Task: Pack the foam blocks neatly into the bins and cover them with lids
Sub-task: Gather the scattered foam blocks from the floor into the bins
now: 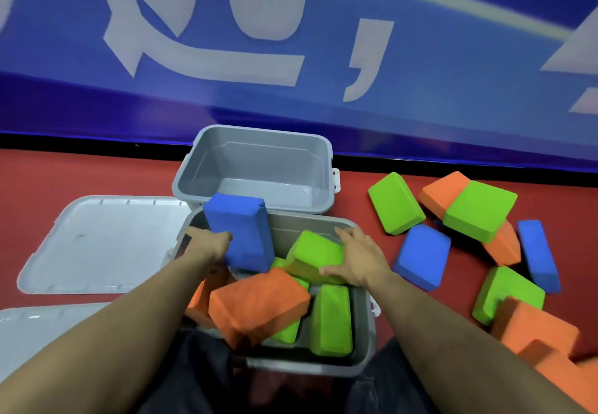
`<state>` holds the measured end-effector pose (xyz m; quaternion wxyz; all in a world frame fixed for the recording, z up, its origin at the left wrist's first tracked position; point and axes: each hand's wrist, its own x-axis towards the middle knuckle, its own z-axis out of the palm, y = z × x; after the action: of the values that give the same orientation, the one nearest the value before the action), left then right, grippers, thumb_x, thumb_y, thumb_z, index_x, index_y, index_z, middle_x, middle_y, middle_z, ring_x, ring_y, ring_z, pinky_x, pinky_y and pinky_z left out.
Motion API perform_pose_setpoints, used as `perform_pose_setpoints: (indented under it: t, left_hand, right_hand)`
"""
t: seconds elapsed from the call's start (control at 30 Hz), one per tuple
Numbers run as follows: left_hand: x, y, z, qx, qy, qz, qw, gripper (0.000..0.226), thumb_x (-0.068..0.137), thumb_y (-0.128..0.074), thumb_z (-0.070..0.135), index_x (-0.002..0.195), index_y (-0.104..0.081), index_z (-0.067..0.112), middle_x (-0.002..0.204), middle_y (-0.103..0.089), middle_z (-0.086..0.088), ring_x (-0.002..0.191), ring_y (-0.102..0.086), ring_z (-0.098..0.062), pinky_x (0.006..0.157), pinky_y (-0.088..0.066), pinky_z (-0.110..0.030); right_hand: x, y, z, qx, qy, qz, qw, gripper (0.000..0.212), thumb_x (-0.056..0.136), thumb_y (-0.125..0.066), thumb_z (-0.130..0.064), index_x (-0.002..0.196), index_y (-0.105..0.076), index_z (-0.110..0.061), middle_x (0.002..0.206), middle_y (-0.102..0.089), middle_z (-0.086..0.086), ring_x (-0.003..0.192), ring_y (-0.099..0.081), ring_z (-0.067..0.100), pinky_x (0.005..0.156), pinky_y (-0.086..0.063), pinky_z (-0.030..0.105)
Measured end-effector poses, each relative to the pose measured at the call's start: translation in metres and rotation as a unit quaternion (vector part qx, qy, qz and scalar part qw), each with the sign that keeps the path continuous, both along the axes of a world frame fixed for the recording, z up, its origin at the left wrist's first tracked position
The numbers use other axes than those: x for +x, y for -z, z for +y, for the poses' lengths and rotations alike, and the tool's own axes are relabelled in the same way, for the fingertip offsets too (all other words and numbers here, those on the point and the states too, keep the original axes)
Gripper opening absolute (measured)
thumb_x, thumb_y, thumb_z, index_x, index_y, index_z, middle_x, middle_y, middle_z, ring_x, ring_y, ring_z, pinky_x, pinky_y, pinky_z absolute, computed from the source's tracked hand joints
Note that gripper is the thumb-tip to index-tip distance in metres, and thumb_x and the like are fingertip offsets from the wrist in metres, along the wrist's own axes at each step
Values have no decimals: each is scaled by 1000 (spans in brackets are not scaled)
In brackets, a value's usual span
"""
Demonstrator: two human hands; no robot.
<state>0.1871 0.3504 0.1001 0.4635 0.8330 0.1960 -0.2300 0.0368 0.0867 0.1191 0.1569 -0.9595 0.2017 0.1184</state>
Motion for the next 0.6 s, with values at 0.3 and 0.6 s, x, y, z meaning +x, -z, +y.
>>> perform_pose_setpoints:
  t: [0.3, 0.6]
  left_hand:
    - [-22, -11, -31, 71, 244, -52, 966, 73, 95, -56, 56, 140, -46, 0, 141, -55, -18, 127, -54, -35, 95, -41, -38]
    - [-63, -51, -88, 2, 377, -177, 909, 69, 94, -59, 55, 144, -45, 10, 149, -49, -6, 122, -56, -19, 106, -42, -32]
  right_hand:
    - [-8, -4, -3, 53, 29, -40, 997, 84, 87, -68, -60, 155, -36, -24, 155, -38, -1, 140, -41, 25, 115, -37, 41]
    - [-52, -28, -39, 52, 21, -60, 997, 72, 94, -62, -55, 154, -38, -22, 154, -40, -2, 140, -41, 22, 116, -35, 38]
